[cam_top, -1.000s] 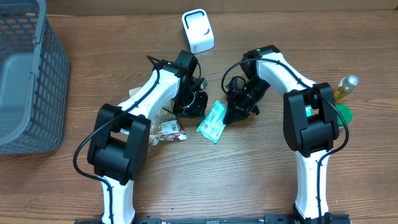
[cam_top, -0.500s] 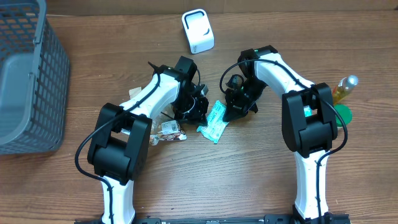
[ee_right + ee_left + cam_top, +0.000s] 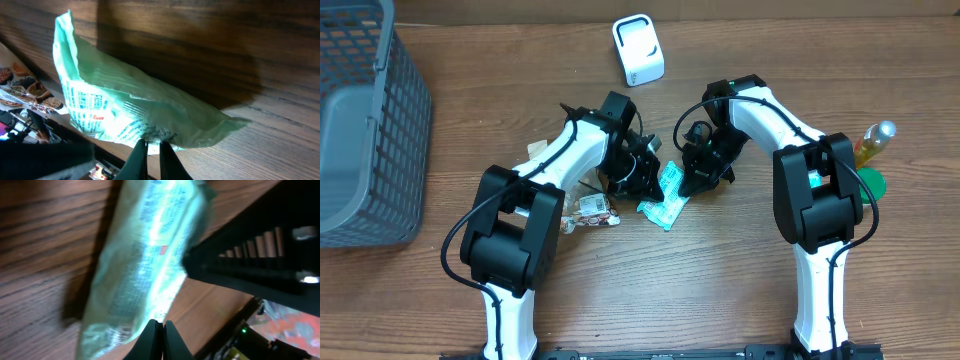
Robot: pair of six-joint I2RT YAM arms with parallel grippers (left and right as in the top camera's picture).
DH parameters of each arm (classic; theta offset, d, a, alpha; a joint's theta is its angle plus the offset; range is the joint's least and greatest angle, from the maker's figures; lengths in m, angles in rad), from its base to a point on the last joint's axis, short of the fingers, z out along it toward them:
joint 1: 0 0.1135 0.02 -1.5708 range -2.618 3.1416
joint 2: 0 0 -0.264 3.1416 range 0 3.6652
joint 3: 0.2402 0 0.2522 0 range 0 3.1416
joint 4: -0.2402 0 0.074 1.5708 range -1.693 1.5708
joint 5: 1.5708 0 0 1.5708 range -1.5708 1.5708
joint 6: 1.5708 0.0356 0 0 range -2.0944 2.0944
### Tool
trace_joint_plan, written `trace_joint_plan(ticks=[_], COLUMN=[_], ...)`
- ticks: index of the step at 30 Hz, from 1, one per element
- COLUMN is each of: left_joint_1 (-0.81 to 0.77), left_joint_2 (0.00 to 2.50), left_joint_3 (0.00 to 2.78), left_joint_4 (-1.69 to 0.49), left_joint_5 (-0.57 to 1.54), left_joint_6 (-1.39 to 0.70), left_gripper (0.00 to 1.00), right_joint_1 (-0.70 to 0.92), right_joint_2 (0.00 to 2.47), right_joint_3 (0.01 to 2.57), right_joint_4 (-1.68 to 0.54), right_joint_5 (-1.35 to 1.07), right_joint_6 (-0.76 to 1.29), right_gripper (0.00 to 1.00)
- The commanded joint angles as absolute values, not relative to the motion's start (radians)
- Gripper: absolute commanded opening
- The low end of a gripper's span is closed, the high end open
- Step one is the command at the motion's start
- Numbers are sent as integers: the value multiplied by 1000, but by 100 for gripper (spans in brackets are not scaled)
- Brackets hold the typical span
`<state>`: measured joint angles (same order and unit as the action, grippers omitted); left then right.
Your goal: Scan the item barcode
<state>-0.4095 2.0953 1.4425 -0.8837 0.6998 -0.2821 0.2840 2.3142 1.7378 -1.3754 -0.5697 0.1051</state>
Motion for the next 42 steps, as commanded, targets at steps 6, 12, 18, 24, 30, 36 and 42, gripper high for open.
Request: trace_joint_plan(ticks=[6,12,18,24,30,36,42], left_joint_1=[-387,-297,-174,-159,-203,-284,-381], left_joint_2=[2106,2106,2105,2105,2105,2106,2106], left_joint_3=[1305,1302,1318,1350,1372,1371,1370], left_joint_4=[-780,-793,-886,-915,-875,-761,-653], left_joint_5=[659,595,730,967,867,590,517], left_joint_6=[-285,-285,-198,-104,-130,-255,-366], left_gripper=[6,4,4,4,4,4,4], right_joint_1=[289,291,291,291,290,302,315], right_joint_2=[2286,2286,2286,2285,2259,2243,2243], right_joint_3=[1721,1721,1721,1745,1850,1853,1853], right_joint_4=[-1361,-1361,-1362,-1378,-1450,-1419,-1416], right_joint_5=[-547,-547,-547,-605,-615,-616,-605], right_joint_6=[109,109,109,103,96,98,97], right_gripper=[8,9,12,11,12,12,11])
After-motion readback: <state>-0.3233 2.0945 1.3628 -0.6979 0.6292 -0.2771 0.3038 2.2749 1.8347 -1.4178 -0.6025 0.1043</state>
